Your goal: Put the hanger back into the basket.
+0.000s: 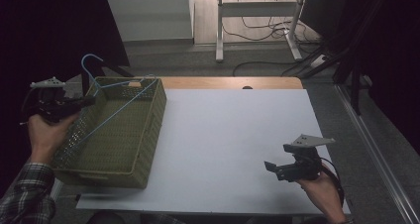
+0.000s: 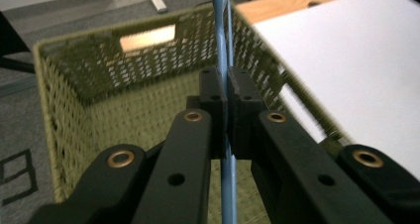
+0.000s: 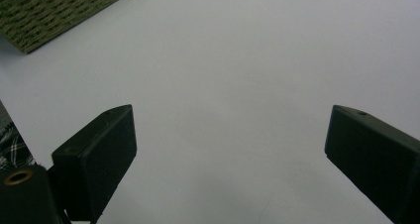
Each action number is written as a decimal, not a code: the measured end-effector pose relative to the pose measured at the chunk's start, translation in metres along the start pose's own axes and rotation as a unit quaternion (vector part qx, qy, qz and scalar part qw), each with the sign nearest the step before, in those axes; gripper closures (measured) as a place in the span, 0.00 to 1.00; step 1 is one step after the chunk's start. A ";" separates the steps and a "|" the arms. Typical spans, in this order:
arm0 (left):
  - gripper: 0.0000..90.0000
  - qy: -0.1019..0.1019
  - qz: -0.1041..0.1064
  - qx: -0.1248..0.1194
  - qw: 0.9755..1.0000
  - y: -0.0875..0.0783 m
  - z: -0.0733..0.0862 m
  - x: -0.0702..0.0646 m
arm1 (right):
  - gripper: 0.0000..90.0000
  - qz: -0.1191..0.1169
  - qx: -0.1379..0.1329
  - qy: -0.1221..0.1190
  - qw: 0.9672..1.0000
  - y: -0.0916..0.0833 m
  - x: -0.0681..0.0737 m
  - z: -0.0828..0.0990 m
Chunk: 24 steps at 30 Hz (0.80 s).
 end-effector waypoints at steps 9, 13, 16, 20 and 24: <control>0.97 -0.003 0.005 0.007 1.000 0.030 0.027 0.017 | 0.06 -0.002 0.016 -0.007 1.000 0.005 0.001 0.006; 0.97 -0.017 0.001 0.032 0.999 0.049 0.042 0.024 | 0.06 0.000 0.015 -0.007 1.000 0.005 0.001 0.007; 0.97 -0.027 -0.009 0.063 0.998 0.058 0.054 0.029 | 0.06 0.001 0.016 -0.009 1.000 0.006 0.001 0.011; 0.97 -0.037 -0.026 0.110 0.993 0.062 0.066 0.035 | 0.06 0.002 0.018 -0.008 1.000 0.007 0.000 0.014; 0.96 -0.053 -0.039 0.151 0.986 0.067 0.079 0.041 | 0.06 0.003 0.017 -0.011 1.000 0.008 -0.001 0.017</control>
Point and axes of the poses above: each handheld gripper's, and its own axes: y roughly forward along the jaws, z roughly out of its underside, x roughly to its left, the point moved 9 cm from there along y, roughly forward along the jaws, and after that the axes turned 10 degrees about z, right-handed, at the moved point
